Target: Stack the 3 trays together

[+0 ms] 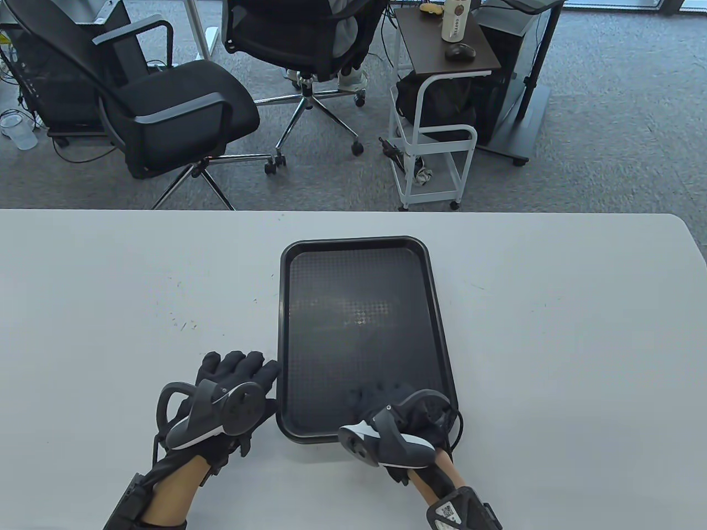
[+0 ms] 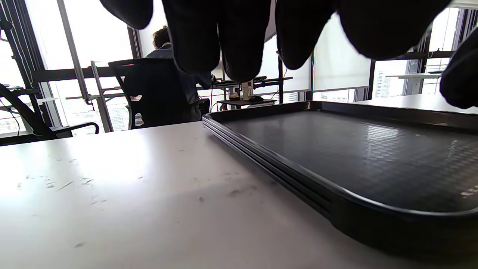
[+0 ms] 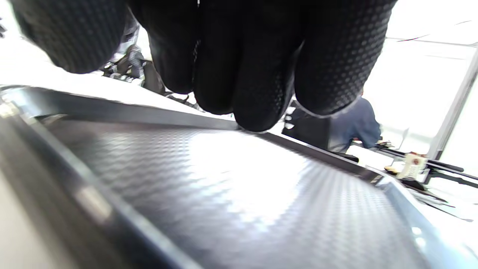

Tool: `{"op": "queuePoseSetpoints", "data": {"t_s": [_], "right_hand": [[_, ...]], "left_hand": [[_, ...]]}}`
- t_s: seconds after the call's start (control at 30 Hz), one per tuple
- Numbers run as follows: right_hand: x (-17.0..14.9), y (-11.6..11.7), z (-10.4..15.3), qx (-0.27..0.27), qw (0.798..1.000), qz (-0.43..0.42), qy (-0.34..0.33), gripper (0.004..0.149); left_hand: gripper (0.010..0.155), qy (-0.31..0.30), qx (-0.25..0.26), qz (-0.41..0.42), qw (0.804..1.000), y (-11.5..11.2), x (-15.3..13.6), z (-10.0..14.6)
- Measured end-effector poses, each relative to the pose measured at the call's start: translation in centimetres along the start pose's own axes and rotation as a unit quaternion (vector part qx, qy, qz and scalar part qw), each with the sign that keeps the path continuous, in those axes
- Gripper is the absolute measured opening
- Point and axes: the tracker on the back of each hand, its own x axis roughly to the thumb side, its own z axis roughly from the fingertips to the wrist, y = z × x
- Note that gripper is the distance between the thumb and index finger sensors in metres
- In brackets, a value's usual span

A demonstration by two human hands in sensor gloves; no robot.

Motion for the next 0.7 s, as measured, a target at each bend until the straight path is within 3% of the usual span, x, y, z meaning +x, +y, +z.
{"op": "queuePoseSetpoints", "data": {"t_s": [0.37, 0.7], "right_hand": [[-6.8, -1.0, 2.1, -0.044, 0.99, -0.001, 0.131, 0.059], [-10.5, -0.5, 3.5, -0.045, 0.98, 0.013, 0.195, 0.059]], "left_hand": [[0.069, -0.006, 0.036, -0.003, 0.999, 0.5, 0.3, 0.2], [0.069, -0.009, 0.047, -0.002, 0.999, 0.5, 0.3, 0.2]]}}
